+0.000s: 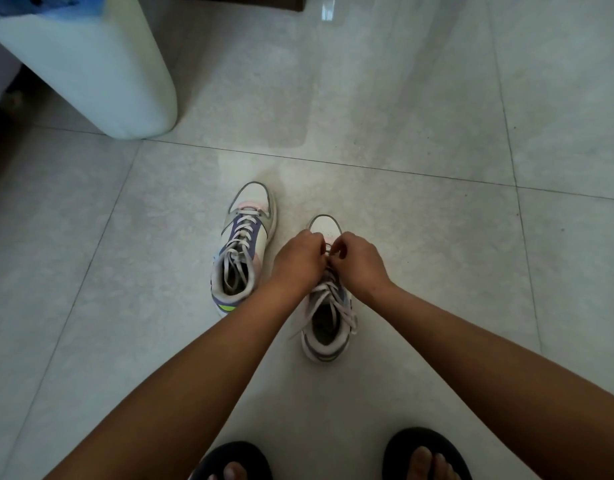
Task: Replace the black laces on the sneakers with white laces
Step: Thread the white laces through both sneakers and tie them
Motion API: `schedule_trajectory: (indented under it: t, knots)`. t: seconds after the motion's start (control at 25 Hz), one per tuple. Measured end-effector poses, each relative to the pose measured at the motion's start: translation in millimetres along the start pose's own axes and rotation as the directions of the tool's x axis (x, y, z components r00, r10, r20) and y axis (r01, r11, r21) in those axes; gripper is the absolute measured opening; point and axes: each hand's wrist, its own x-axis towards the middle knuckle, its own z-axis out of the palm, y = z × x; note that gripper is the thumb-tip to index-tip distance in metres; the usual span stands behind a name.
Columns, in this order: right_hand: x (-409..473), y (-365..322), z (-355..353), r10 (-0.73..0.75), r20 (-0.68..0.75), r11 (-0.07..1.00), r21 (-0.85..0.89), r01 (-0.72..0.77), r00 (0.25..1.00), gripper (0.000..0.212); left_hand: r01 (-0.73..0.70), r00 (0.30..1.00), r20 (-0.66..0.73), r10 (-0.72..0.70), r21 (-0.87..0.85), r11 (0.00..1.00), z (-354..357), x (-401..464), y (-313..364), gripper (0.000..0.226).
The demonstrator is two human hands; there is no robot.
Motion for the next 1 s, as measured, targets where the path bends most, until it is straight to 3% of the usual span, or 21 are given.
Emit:
schedule_trajectory:
  t: [0.16, 0.28, 0.44, 0.6, 0.76, 0.88, 1.0]
  knots:
    - [0.8, -3.7, -2.5, -0.100, -0.002, 0.989, -0.110, 0.099, 0.995, 0.021, 0.020, 1.000, -0.019, -0.020, -0.005, 1.000, -2.6, 4.4, 0.5, 0.016]
    - [-3.7, -7.2, -1.1, -0.197, 0.076, 0.898, -0.386, 0.211, 0.977, 0.017, -0.042, 0.999, 0.035, 0.037, 0.150, 0.988, -4.0, 0.9, 6.9, 0.018]
    - [-5.7, -19.4, 0.4, -0.195, 0.142, 0.816, -0.525, 0.241, 0.970, 0.024, -0.030, 0.999, 0.043, 0.019, 0.268, 0.963, -6.4, 2.4, 12.5, 0.020]
    - [0.3, -22.8, -0.5, -0.232, 0.207, 0.739, -0.597, 0.311, 0.950, 0.029, 0.039, 0.996, 0.068, -0.058, 0.258, 0.965, -12.6, 8.4, 12.1, 0.020]
    - [-4.1, -15.6, -0.1, -0.263, 0.281, 0.654, -0.652, 0.385, 0.923, 0.029, -0.085, 0.994, 0.095, 0.058, 0.306, 0.948, -12.1, 4.4, 11.2, 0.021]
    - [-2.7, -7.8, 3.7, -0.308, 0.275, 0.614, -0.674, 0.410, 0.911, 0.029, -0.140, 0.990, 0.027, 0.138, 0.272, 0.952, -5.7, 0.2, 3.6, 0.020]
    - [-2.3, -3.7, 3.9, -0.489, 0.175, 0.615, -0.626, 0.480, 0.855, 0.023, -0.131, 0.985, -0.101, 0.139, 0.084, 0.988, 5.7, -2.1, -5.0, 0.015]
